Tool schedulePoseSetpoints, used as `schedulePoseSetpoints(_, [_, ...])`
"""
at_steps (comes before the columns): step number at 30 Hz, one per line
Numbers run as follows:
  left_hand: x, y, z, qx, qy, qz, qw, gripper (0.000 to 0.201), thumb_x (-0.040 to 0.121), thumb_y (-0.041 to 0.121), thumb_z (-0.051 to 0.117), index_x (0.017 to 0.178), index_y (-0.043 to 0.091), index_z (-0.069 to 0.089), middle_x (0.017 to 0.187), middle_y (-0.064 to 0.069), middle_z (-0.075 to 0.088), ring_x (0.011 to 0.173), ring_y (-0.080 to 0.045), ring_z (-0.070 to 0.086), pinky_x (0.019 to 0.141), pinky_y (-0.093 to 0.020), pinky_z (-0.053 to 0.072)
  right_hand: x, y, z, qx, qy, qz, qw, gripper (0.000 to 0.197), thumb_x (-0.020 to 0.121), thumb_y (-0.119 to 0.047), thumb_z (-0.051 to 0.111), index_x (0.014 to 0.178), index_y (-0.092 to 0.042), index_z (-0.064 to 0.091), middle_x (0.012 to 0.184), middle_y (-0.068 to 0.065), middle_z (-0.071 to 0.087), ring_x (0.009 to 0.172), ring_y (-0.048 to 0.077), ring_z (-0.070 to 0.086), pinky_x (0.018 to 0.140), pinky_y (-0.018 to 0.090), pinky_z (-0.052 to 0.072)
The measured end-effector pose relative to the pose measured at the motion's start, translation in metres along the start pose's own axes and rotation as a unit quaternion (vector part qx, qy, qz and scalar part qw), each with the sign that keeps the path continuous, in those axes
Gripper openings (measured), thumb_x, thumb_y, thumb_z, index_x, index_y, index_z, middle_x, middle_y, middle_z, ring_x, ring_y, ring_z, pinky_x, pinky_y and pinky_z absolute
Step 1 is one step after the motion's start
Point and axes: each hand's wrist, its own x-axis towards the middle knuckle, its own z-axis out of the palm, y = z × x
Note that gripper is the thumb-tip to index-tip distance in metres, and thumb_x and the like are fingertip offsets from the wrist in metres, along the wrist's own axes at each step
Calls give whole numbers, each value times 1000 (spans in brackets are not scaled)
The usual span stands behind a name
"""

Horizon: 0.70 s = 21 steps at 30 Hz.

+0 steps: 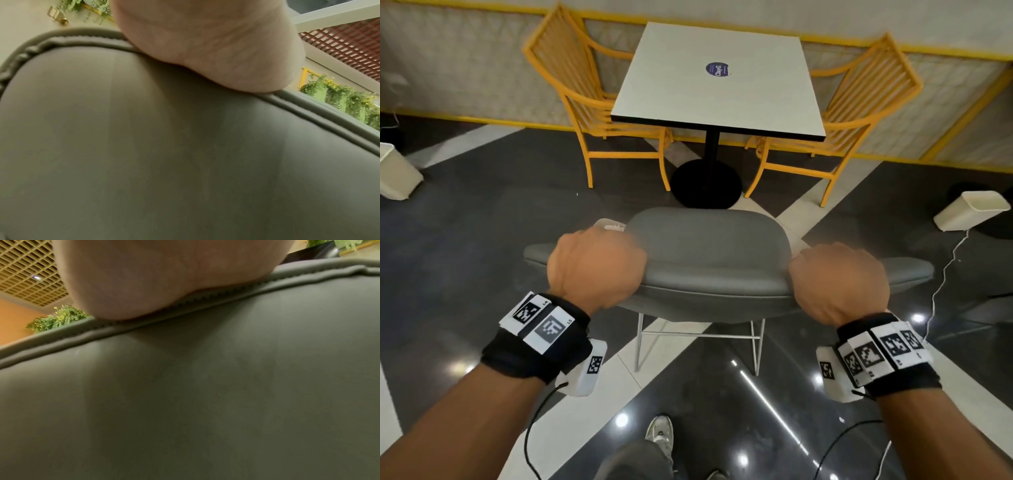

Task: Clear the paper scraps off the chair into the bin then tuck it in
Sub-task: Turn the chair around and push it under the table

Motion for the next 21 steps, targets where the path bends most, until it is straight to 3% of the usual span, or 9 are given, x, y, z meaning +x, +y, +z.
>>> schedulePoseSetpoints(7, [55,-21,6,-8,18,16,1000,41,76,36,29,54,13,54,49,-2,50,49,-28,47,50,-29,33,47,-19,3,-8,-20,24,999,47,87,-40,35,49,-16,46,49,-3,44,47,19,43,58,28,29])
schedulePoseSetpoints(13, [97,-30,6,-27,20,8,999,39,75,36,29,55,14,55,52,-3,55,51,-32,49,53,-32,44,87,-28,10,-10,-34,44,998,47,87,-40,35,51,-16,51,52,-1,50,50,20,48,58,29,36])
schedulePoseSetpoints(18, [127,-39,11,-38,32,10,999,38,77,36,33,55,16,57,51,-1,53,52,-30,50,54,-33,44,116,-32,19,-21,-28,46,998,46,87,-40,34,52,-17,53,56,0,53,54,21,49,60,29,34])
schedulePoseSetpoints(21, [148,-44,15,-37,46,11,998,36,77,35,35,57,18,59,52,-1,53,53,-30,50,54,-32,42,135,-34,25,-13,-23,48,998,45,86,-40,35,52,-17,53,55,0,52,52,23,49,59,29,40])
